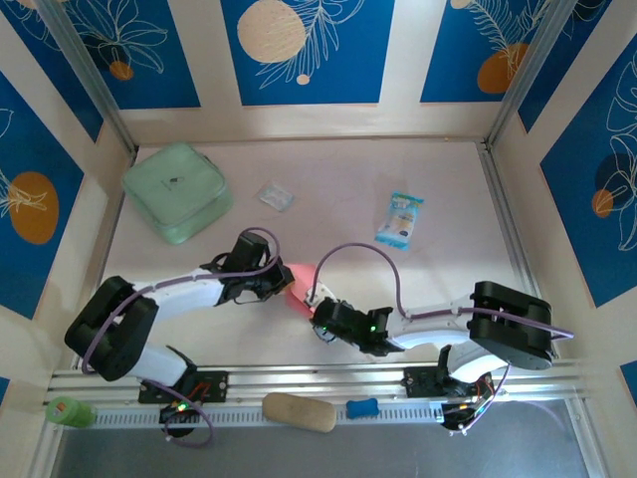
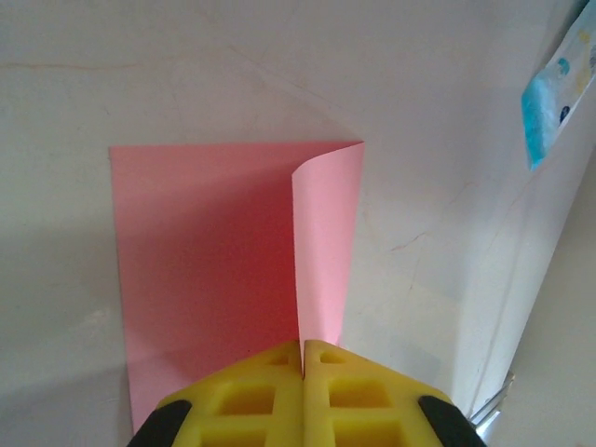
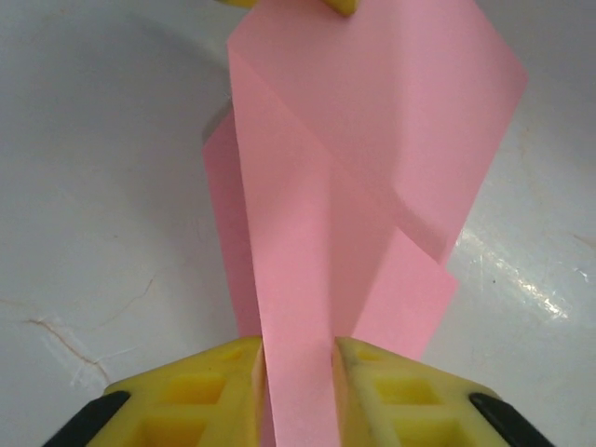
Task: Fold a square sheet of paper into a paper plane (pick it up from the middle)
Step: Perform the fourth fold on the wing at the bottom-center of the table.
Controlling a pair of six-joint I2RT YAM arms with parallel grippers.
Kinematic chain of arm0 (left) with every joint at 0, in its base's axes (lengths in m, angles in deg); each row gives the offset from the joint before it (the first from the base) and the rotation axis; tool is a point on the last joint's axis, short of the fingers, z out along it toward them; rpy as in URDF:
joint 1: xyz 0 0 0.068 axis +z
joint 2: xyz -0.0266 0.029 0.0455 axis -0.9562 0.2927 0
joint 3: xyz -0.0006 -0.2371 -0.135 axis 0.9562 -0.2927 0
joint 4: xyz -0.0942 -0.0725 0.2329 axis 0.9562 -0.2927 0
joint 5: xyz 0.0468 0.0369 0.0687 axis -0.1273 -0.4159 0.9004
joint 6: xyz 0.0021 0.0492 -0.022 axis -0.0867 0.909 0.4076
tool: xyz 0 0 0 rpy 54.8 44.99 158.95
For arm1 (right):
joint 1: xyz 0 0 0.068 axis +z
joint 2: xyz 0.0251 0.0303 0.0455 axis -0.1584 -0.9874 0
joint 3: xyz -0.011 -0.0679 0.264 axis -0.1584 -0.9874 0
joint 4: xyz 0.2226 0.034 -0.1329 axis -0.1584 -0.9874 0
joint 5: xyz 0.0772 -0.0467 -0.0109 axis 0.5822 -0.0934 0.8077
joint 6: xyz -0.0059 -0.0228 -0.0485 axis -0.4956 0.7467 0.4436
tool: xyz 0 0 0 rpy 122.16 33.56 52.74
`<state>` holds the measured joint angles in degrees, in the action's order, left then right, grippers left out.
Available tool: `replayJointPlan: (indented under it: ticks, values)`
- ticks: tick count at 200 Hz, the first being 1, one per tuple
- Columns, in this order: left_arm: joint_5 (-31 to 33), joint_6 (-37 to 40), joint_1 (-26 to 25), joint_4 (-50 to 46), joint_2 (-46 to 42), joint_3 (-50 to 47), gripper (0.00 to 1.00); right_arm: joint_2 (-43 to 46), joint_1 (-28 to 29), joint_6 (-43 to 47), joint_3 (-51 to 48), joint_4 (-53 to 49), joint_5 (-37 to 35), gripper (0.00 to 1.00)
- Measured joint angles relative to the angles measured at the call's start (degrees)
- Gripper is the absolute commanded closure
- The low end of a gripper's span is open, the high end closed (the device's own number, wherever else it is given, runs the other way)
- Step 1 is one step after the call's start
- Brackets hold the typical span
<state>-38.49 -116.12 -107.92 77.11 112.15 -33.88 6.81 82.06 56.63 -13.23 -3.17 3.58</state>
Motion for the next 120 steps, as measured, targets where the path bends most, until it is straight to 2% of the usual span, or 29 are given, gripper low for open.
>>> replayJointPlan:
  ticks: [50, 94, 120]
  values:
    - [0.33, -0.59, 0.0, -0.24, -1.01, 0.0, 1.0, -2.49, 1.77, 1.33, 2.58, -2.05, -4.37, 0.61]
    - [0.31, -1.25, 0.0, -0.24, -1.01, 0.0, 1.0, -4.22, 2.38, 1.44, 3.41, -2.78, -6.6, 0.61]
    - [0.31, -1.29, 0.02, -0.22, -1.01, 0.0, 1.0, -5.22, 2.45, 1.44, 3.48, -2.93, -7.02, 0.67]
